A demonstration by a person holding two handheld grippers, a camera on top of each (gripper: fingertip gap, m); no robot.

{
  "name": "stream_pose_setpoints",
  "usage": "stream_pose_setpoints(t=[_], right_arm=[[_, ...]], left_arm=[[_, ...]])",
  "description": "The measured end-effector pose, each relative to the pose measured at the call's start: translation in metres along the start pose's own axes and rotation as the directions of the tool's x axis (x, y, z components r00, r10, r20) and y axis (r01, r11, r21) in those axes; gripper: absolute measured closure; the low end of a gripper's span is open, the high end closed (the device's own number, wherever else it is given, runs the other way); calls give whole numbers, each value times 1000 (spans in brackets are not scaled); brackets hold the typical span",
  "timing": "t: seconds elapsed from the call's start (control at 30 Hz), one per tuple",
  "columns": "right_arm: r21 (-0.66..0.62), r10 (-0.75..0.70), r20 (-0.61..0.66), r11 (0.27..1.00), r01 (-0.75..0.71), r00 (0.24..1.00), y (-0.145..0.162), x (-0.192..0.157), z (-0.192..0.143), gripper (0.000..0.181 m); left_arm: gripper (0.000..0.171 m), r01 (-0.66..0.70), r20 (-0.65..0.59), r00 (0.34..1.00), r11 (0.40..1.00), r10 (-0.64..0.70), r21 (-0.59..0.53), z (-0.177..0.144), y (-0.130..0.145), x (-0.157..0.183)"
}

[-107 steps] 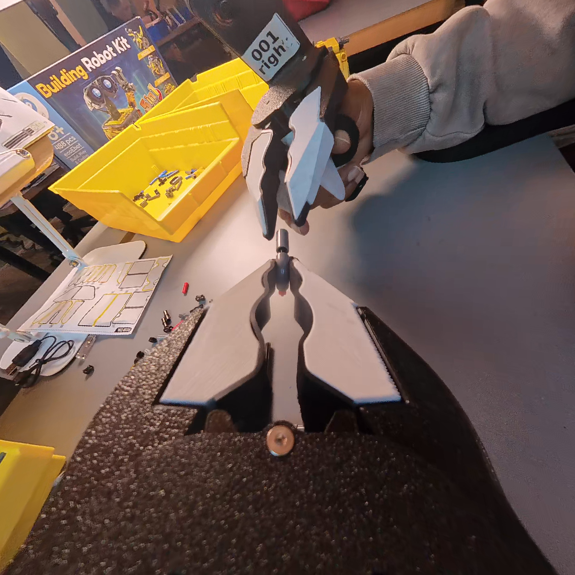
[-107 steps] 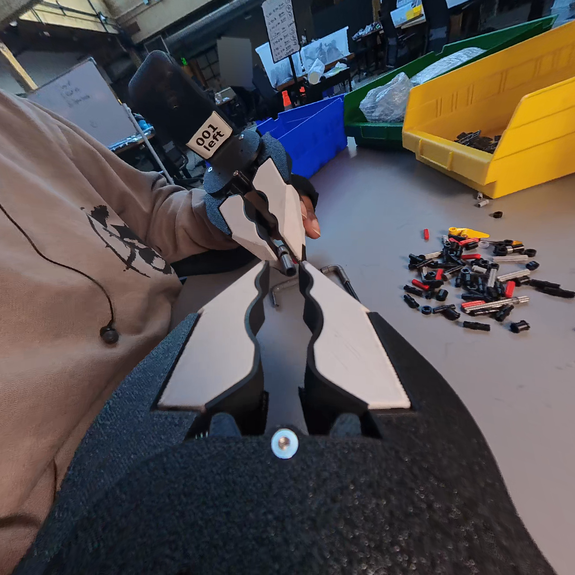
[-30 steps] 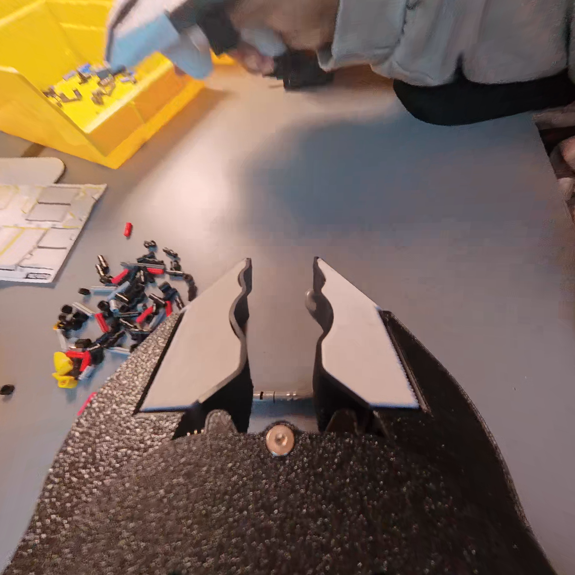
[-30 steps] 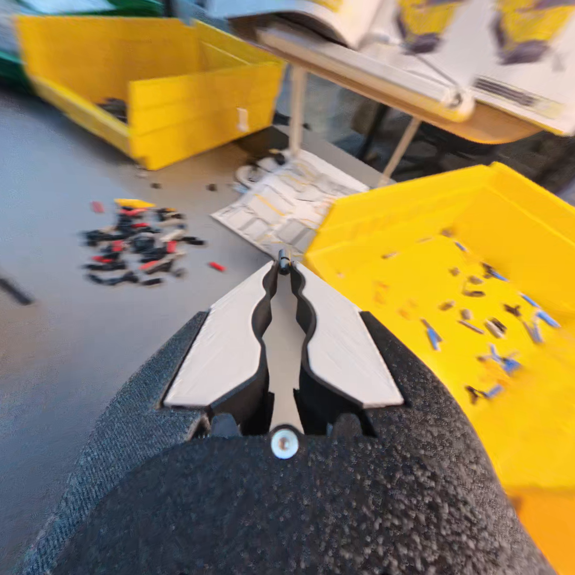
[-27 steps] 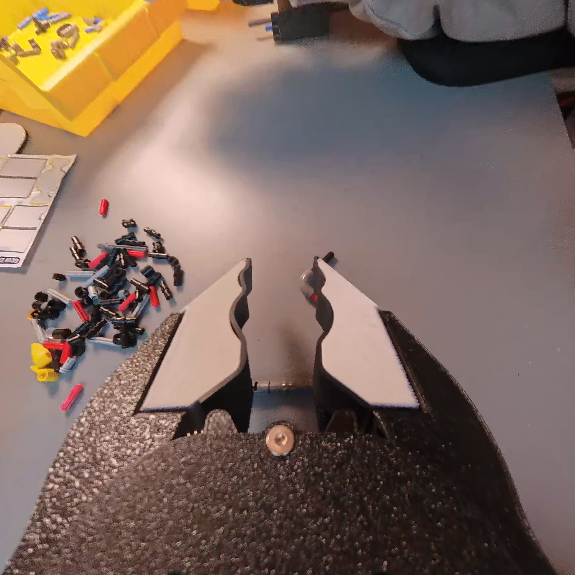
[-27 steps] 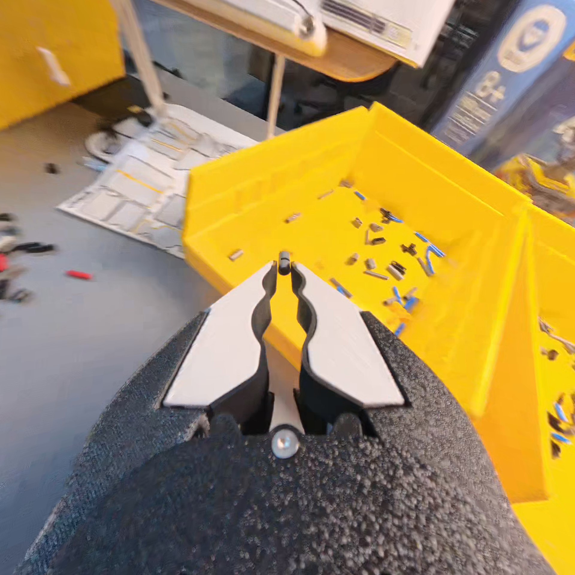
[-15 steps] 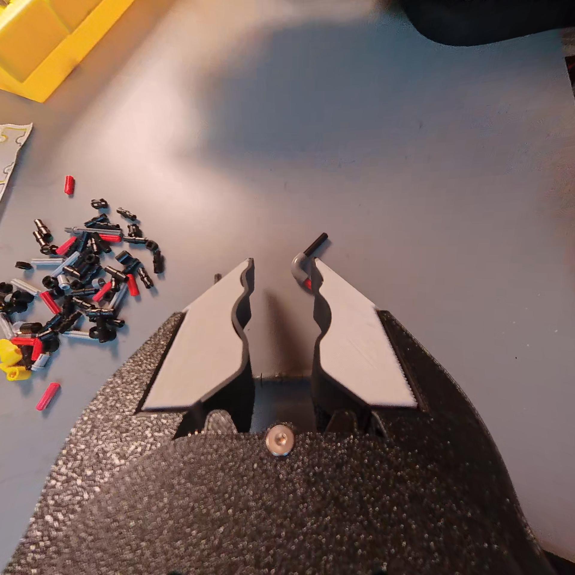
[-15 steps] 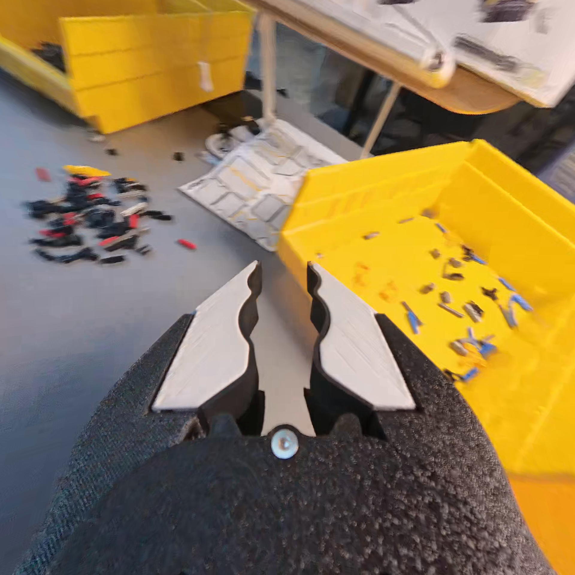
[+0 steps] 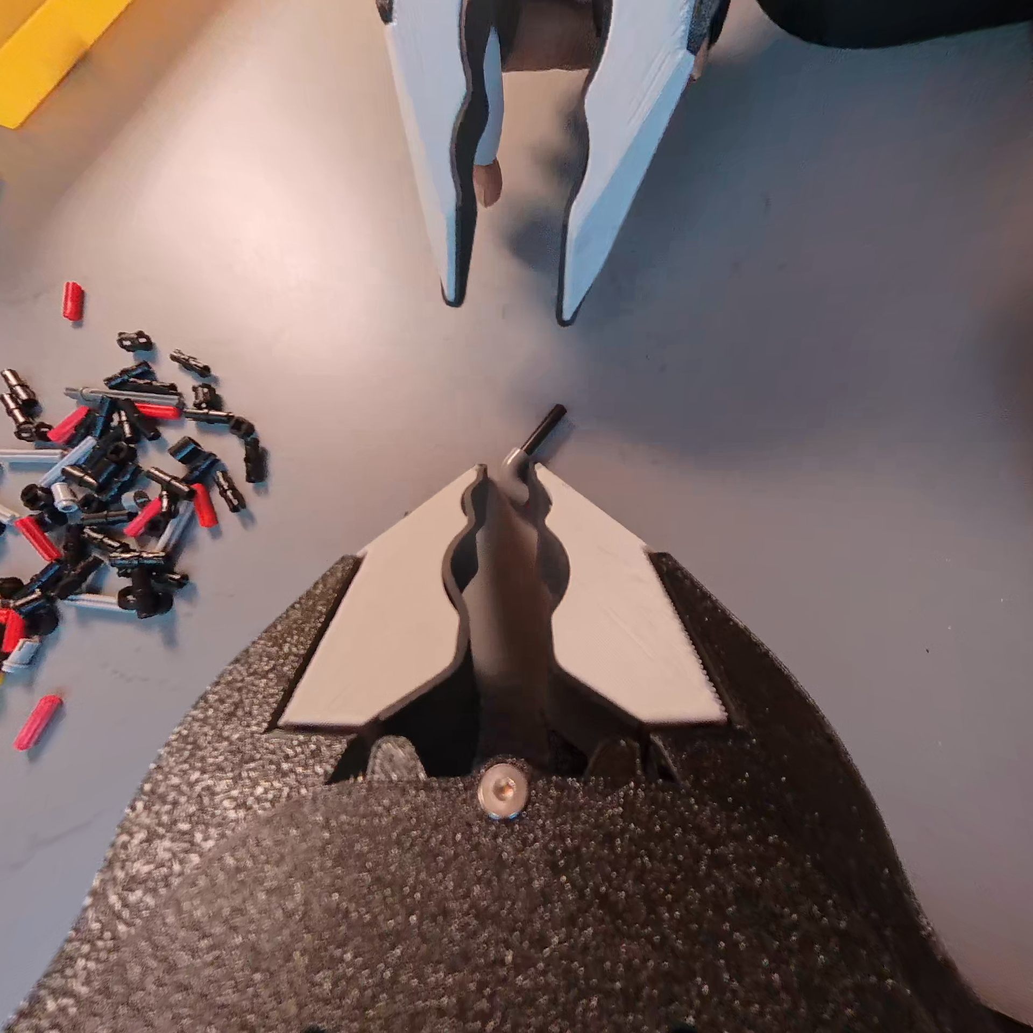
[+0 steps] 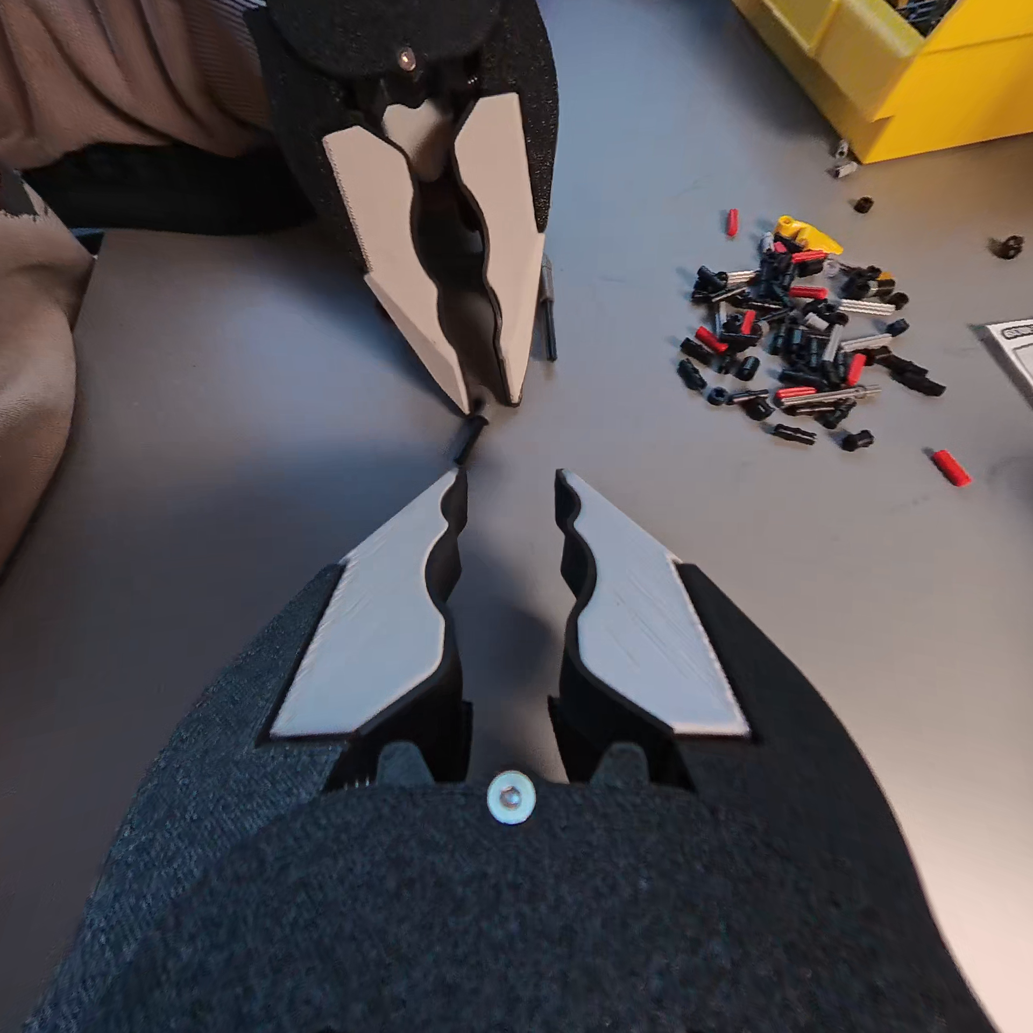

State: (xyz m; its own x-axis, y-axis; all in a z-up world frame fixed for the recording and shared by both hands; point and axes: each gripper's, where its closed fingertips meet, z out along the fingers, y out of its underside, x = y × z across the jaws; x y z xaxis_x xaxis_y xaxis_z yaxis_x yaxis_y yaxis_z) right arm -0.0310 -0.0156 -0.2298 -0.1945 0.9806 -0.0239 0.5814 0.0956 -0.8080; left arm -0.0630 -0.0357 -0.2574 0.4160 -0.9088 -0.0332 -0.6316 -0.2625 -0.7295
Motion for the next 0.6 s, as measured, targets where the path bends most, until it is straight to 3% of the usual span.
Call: stream_pose_setpoints(t=[0.23,0.47,0.6], right_arm=[[-64,-56,-3,996,55,998,4,-13,20,154],[21,-54,-62,998,56,997,-13,-9,23,177],[48,-123,-99,991,128,987,-17,-4,16,181]], left_arm=[[163,-19,22,1000,1000,18,16,-1,-4,-2],[164,-152,150,979,983,135,107,-14,-30,-6],[159,-99,96,992,980,84,170,-16,-37,0]])
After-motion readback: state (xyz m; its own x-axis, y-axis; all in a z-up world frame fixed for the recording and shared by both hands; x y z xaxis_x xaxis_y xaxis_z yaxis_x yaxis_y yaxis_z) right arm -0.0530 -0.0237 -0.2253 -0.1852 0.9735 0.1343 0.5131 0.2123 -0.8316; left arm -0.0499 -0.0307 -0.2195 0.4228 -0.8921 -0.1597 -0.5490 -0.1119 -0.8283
